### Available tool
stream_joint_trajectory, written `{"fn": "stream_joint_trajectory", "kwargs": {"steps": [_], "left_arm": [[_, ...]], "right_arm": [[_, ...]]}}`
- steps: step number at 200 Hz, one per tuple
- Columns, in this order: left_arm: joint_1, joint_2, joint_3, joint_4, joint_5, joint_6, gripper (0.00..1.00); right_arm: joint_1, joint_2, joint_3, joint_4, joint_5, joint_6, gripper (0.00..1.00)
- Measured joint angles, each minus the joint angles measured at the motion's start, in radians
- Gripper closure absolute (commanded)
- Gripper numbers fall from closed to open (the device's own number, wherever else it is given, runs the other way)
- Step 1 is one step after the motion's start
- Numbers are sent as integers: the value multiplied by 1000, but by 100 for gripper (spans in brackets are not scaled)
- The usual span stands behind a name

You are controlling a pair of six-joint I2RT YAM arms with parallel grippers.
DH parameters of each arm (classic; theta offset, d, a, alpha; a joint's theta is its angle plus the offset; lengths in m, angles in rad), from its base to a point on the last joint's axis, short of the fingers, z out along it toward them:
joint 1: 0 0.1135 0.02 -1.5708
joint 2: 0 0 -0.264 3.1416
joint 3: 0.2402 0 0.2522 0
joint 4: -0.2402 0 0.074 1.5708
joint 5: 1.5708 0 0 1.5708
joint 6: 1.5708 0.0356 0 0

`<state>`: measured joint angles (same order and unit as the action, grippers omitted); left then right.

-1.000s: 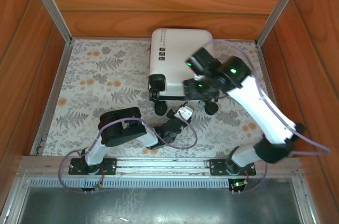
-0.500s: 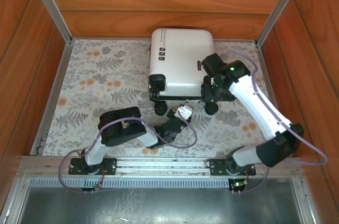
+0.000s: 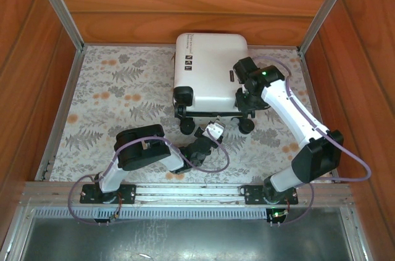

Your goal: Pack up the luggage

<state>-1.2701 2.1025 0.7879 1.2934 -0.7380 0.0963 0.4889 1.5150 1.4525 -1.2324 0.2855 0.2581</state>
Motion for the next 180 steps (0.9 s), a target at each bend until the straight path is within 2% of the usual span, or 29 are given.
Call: {"fn": "stream_joint_trajectory", "kwargs": {"steps": [18,74,113,155,180], "left_arm": [[0,0,0,0,2,0,100],[0,6,6,-1,0,-11,100],[0,12,15,-4,-5,-16,100],[0,39,43,-15,-16,-13,100],[0,58,65,-15,-43,8,100]], "right_arm": [[-3,0,0,1,-7,5,100],[-8,28,44,-43,-85,34,100],[87,61,98,-62,-143,154,100],[181,64,85,39,-233,312,100],[235,72,74,93,-233,392,100]]}}
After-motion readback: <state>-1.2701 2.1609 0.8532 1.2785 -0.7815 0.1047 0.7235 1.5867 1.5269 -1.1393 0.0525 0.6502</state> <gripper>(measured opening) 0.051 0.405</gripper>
